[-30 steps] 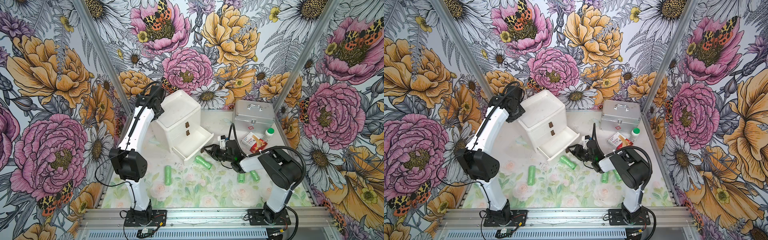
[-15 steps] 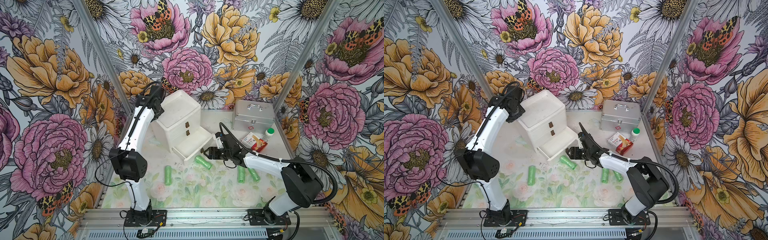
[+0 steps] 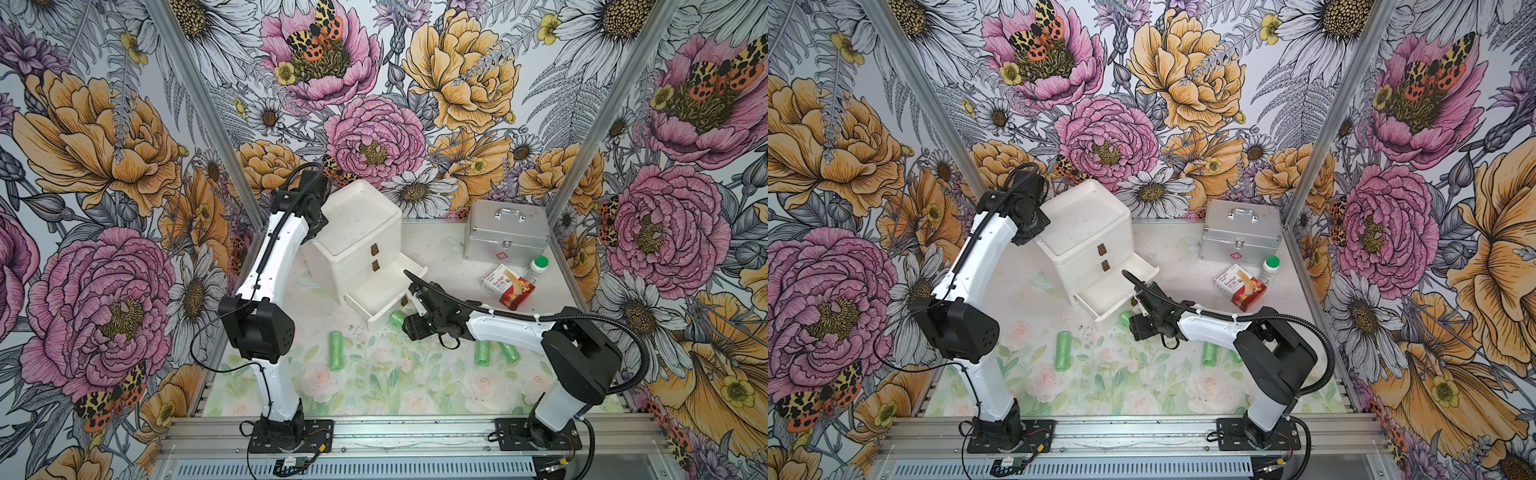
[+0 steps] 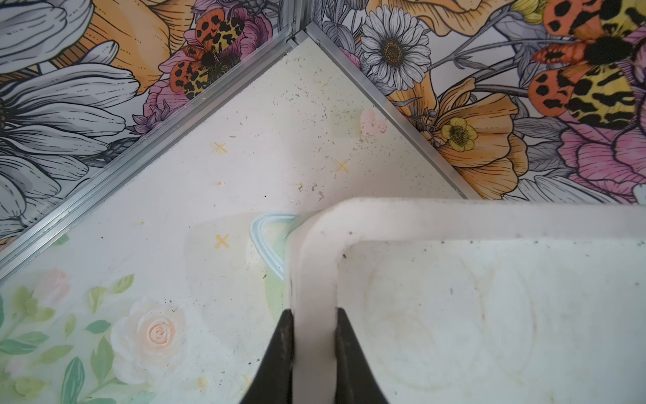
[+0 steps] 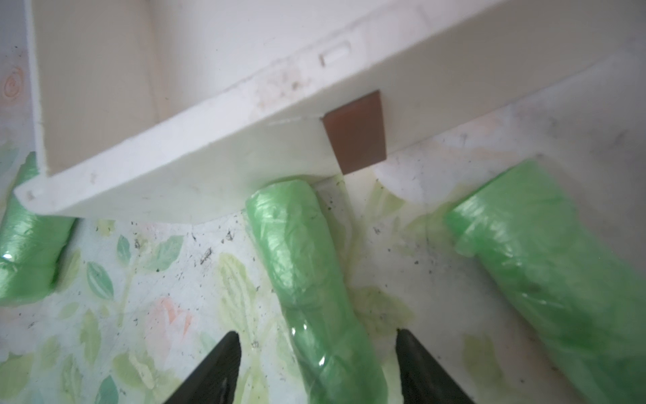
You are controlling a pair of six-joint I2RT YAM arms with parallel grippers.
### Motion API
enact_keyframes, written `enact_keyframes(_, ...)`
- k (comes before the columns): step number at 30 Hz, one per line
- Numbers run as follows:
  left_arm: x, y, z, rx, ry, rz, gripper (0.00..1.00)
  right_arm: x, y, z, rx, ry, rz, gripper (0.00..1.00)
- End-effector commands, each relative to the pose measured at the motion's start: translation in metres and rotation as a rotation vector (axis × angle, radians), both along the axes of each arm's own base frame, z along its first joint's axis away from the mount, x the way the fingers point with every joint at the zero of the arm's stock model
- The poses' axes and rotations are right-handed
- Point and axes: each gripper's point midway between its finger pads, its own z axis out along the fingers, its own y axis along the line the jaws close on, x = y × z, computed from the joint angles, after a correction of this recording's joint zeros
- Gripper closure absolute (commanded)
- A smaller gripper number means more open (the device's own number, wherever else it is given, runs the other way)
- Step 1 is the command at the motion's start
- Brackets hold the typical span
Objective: Sort the rolls of trash bags by color and place them into the drawer
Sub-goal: Pick up the roll of trash bags from the center of the board.
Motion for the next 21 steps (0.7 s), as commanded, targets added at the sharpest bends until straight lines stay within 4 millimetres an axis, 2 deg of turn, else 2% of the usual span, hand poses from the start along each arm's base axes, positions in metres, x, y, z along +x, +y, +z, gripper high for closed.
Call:
enact_keyframes(1,-0.016,-0.041,-0.054,-0.183,0.198,-0.057,1.0,0.013,0.001,-0.004,-0.068,-0.056,0.02,0.31)
enact_keyframes(7,-0.016,-0.039,-0.055,-0.18,0.202,-0.057,1.0,0.013,0.006,-0.018,-0.101,-0.049,0.079,0.47)
enact_keyframes(12,-0.017,-0.037,-0.058,-0.177,0.211,-0.056,1.0,-0.001,0.013,-0.022,-0.113,-0.044,0.123,0.69)
enact_keyframes(16,-0.018,-0.036,-0.059,-0.176,0.216,-0.055,1.0,-0.013,0.012,-0.015,-0.09,-0.04,0.133,0.82)
enact_keyframes(21,-0.018,-0.036,-0.059,-0.177,0.216,-0.055,1.0,-0.041,0.01,0.008,0.015,-0.007,0.18,0.86)
